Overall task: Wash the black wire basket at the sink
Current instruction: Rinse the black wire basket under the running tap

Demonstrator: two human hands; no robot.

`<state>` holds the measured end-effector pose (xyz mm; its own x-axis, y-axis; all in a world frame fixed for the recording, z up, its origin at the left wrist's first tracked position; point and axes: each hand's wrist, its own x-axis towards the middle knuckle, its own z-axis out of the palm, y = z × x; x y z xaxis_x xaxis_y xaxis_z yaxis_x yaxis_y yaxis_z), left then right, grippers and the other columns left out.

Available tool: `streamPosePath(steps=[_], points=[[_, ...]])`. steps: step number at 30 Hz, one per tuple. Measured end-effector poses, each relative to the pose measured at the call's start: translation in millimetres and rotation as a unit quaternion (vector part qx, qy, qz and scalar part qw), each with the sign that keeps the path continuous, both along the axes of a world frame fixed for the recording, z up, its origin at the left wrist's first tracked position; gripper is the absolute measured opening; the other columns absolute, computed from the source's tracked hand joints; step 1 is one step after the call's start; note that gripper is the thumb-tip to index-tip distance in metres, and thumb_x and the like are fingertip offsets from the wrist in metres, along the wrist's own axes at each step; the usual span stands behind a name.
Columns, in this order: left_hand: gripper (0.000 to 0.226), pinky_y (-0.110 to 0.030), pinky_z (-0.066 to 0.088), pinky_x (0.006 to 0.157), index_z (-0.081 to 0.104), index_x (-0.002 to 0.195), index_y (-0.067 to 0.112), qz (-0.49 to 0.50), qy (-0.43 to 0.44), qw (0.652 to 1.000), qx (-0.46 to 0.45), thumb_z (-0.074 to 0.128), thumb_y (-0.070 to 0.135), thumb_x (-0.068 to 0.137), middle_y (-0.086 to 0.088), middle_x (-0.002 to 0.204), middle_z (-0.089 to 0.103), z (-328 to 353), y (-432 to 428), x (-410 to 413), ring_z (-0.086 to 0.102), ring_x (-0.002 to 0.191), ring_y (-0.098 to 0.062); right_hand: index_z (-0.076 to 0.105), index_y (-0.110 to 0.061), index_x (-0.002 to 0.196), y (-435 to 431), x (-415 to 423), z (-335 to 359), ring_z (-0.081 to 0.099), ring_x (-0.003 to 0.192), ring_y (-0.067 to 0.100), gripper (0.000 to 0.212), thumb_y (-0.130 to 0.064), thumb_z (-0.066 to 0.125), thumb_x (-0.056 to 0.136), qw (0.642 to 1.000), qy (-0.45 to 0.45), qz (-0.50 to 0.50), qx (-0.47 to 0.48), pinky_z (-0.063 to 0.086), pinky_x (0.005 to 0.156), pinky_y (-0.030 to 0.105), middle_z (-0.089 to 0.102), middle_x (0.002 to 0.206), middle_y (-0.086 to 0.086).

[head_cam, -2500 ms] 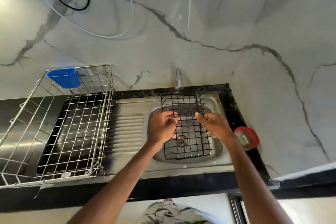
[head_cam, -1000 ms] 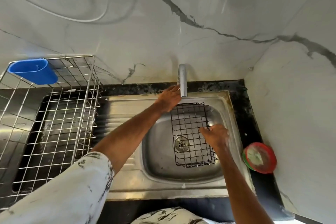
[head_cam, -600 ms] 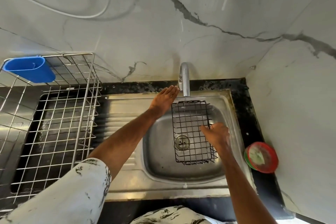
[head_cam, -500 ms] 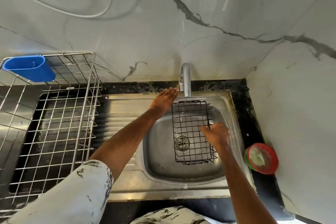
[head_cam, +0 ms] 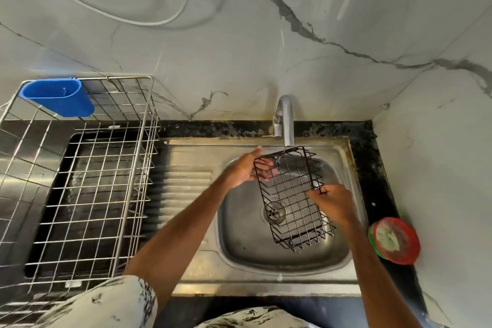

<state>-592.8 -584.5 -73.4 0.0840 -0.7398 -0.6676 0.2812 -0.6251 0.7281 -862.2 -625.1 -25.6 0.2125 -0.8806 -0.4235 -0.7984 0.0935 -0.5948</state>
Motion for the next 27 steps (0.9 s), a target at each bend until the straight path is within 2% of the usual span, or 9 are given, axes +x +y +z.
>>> streamPosePath(steps=[3, 5, 7, 10, 14, 18, 21, 24, 27], points=[[0.048, -0.034, 0.053, 0.073, 0.078, 0.099, 0.010, -0.023, 0.046, 0.998, -0.047, 0.039, 0.037, 0.110, -0.013, 0.102, 0.080, 24, 4, -2, 0.074, 0.080, -0.025, 0.073, -0.010, 0.098, -6, -4, -9, 0.072, 0.074, 0.018, 0.030, -0.036, 0.077, 0.084, 0.999, -0.032, -0.015, 0.040, 0.057, 0.064, 0.028, 0.076, 0.084, 0.004], [0.046, -0.027, 0.051, 0.059, 0.076, 0.097, 0.006, 0.005, 0.037, 0.996, -0.084, 0.039, 0.030, 0.111, -0.013, 0.094, 0.080, 42, 5, -12, 0.071, 0.068, -0.020, 0.070, -0.009, 0.104, -9, -7, -14, 0.074, 0.091, 0.029, 0.032, -0.032, 0.079, 0.084, 0.995, -0.070, -0.014, 0.074, 0.059, 0.082, 0.045, 0.075, 0.096, 0.009], [0.044, -0.021, 0.046, 0.046, 0.070, 0.097, 0.001, 0.036, -0.002, 0.994, -0.101, 0.037, 0.025, 0.112, -0.012, 0.080, 0.078, 48, 5, -24, 0.067, 0.058, -0.015, 0.067, -0.009, 0.114, -12, -4, -15, 0.070, 0.103, 0.030, 0.042, -0.031, 0.083, 0.081, 0.990, -0.089, -0.011, 0.108, 0.058, 0.089, 0.042, 0.072, 0.111, 0.005], [0.043, -0.022, 0.041, 0.042, 0.068, 0.099, -0.002, 0.050, -0.054, 0.990, -0.119, 0.036, 0.024, 0.113, -0.009, 0.068, 0.072, 51, 6, -37, 0.059, 0.055, -0.017, 0.054, -0.010, 0.139, -14, 7, -2, 0.060, 0.107, 0.018, 0.057, -0.021, 0.078, 0.089, 0.998, -0.055, 0.001, 0.040, 0.049, 0.082, 0.020, 0.059, 0.135, 0.002], [0.043, -0.023, 0.038, 0.038, 0.070, 0.095, -0.003, 0.055, -0.085, 0.988, -0.119, 0.041, 0.023, 0.112, -0.003, 0.055, 0.056, 46, 11, -42, 0.045, 0.042, -0.011, 0.046, -0.017, 0.150, -10, 38, 30, 0.054, 0.129, 0.015, 0.052, -0.034, 0.059, 0.102, 0.976, -0.132, 0.061, -0.164, 0.045, 0.106, 0.032, 0.051, 0.150, -0.002], [0.042, -0.025, 0.035, 0.039, 0.067, 0.087, 0.003, 0.079, -0.098, 0.986, -0.114, 0.038, 0.021, 0.112, 0.007, 0.049, 0.054, 52, 18, -52, 0.040, 0.042, -0.010, 0.032, -0.021, 0.157, -9, 71, 27, 0.033, 0.149, 0.025, 0.060, -0.053, 0.033, 0.106, 0.967, -0.062, 0.231, -0.092, 0.025, 0.124, 0.051, 0.040, 0.160, 0.006], [0.048, -0.023, 0.033, 0.037, 0.063, 0.076, 0.005, 0.125, -0.128, 0.977, -0.116, 0.041, 0.028, 0.112, 0.000, 0.052, 0.051, 48, 14, -54, 0.040, 0.041, -0.012, 0.009, -0.021, 0.162, 1, 81, 20, -0.005, 0.156, 0.016, 0.063, -0.051, 0.017, 0.107, 0.953, -0.005, 0.294, -0.078, -0.006, 0.127, 0.044, 0.007, 0.170, 0.000], [0.053, -0.020, 0.034, 0.035, 0.062, 0.072, 0.002, 0.165, -0.156, 0.966, -0.121, 0.044, 0.033, 0.111, -0.006, 0.054, 0.053, 42, 11, -52, 0.045, 0.038, -0.011, 0.001, -0.027, 0.161, 16, 80, 29, -0.008, 0.155, 0.008, 0.062, -0.053, 0.008, 0.105, 0.925, -0.034, 0.362, -0.114, -0.012, 0.125, 0.040, -0.001, 0.167, -0.010], [0.053, -0.017, 0.035, 0.036, 0.059, 0.068, 0.011, 0.149, -0.191, 0.963, -0.122, 0.040, 0.036, 0.112, 0.004, 0.049, 0.054, 44, 6, -55, 0.046, 0.035, -0.003, 0.004, -0.027, 0.161, -5, 68, 22, -0.006, 0.156, 0.010, 0.062, -0.052, 0.005, 0.105, 0.940, 0.022, 0.326, -0.093, -0.013, 0.125, 0.044, 0.000, 0.168, -0.009]])
